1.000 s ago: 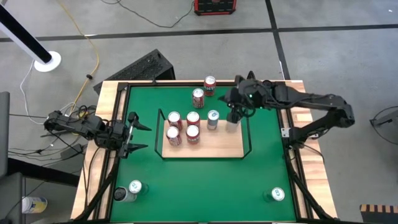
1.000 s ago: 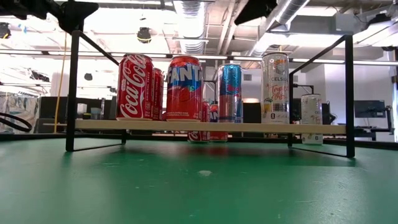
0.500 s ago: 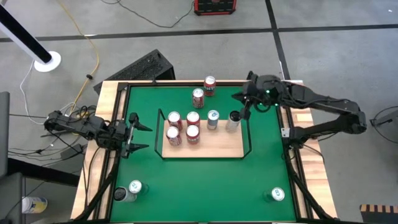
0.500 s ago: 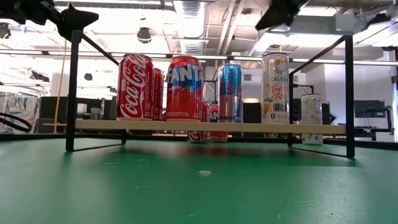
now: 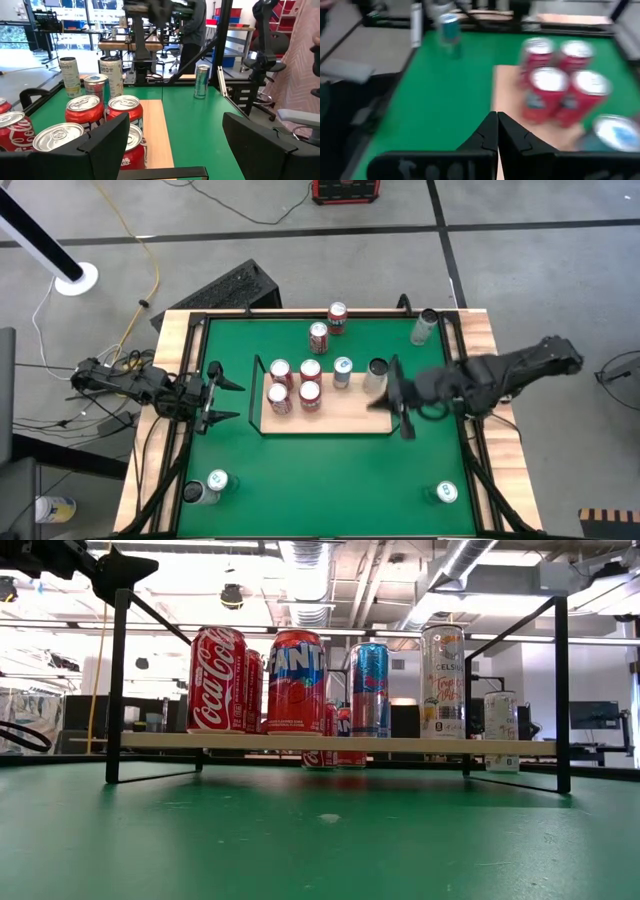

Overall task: Place canned beverage on shelf
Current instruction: Put the left blue soda can on the shelf aligned with the other blue soda can

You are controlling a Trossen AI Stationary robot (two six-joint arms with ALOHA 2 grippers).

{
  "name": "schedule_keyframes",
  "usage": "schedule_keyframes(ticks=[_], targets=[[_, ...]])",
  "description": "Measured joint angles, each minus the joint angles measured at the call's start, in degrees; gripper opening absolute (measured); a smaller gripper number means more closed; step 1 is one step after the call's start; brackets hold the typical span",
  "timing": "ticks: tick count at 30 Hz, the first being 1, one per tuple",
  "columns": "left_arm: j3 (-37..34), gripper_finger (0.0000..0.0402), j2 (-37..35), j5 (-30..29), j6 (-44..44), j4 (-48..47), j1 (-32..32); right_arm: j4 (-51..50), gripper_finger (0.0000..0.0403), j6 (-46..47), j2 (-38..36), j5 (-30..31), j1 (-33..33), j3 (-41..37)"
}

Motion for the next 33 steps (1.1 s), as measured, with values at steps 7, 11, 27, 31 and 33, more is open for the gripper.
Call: schedule_keyframes(ticks=[7,11,27,31,33], targets=[[0.00,0.0306,0.00,0.05,-0.63,0.14,-0.01,-1.57,0.0027,14.00,5.62,-2.90,11.33,0.33],[0.00,0.0306,0.00,0.04,-0.12,0.18,0.00,-7.33,0.0026,26.32,9.12,-7.57,15.84,3.57],[29.25,0.0306,27.92,5.26,-11.53,-23.68,-7.86,-19.09,0.0025,26.84,19.08,-5.31,19.50,12.79],[49.13,0.0306,43.11,2.36,-18.15,-46.18,-12.52,-19.53,0.0027,26.05,19.08,-5.31,17.98,12.81],[57.48,0.0306,50.31,0.76,-22.60,-56.49,-14.93,-19.61,0.0028,25.35,18.94,-5.31,17.65,12.81]])
